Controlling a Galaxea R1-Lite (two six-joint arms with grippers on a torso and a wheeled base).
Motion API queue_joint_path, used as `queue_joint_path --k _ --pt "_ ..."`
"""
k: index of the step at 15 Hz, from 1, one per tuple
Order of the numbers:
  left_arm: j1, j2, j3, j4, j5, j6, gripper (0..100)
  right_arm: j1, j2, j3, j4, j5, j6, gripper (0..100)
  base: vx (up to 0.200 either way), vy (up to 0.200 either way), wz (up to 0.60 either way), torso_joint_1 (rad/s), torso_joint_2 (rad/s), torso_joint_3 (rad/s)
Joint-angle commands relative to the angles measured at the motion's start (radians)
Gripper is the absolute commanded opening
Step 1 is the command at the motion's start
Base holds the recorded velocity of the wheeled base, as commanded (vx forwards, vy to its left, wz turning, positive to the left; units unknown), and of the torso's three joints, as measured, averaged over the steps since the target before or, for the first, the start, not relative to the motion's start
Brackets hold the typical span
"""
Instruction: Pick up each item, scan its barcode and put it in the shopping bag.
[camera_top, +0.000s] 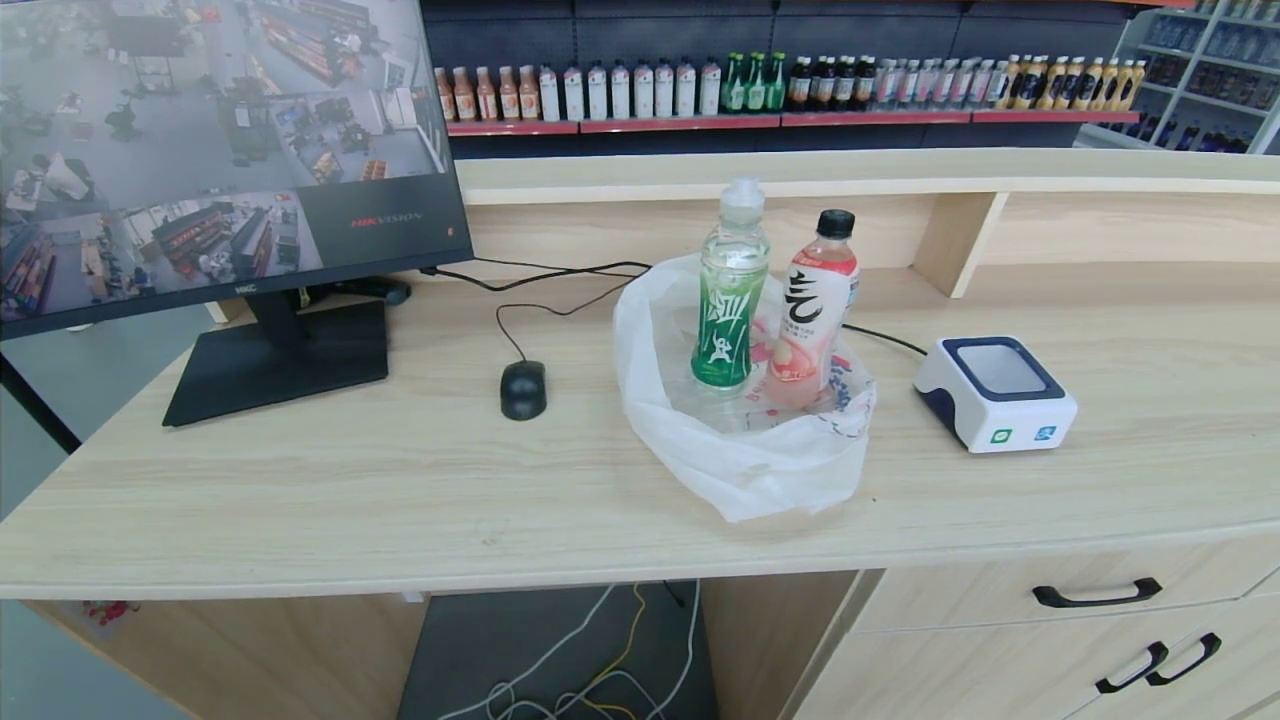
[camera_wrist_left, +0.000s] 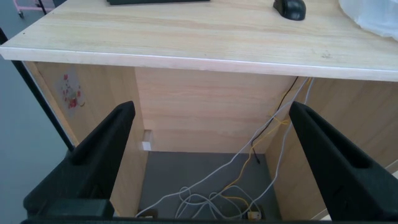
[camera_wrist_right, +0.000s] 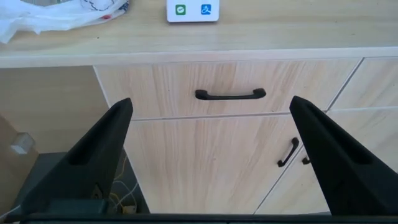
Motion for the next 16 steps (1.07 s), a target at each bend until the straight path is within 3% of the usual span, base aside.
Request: queue_joint_path --k 1,7,9,16 --pt "0.0 0.0 0.0 0.0 0.0 0.002 100 0.0 0.0 0.0 0.0 -0.001 -0.001 100 -0.2 0.0 0.0 0.002 0.0 -0.002" --pt "0.0 0.0 0.0 0.0 0.0 0.006 100 0.0 0.0 0.0 0.0 -0.001 -0.001 100 -0.033 0.0 0.0 0.005 0.0 0.0" --pt "-0.001 0.0 -0.002 0.001 -0.001 0.031 100 0.0 0.0 0.0 0.0 -0.001 0.001 100 0.0 0.0 0.0 0.0 0.0 0.0" --pt "-0.001 0.0 0.0 0.003 -0.001 0.031 100 0.0 0.002 0.0 0.0 -0.001 -0.001 100 0.0 -0.2 0.0 0.007 0.0 0.001"
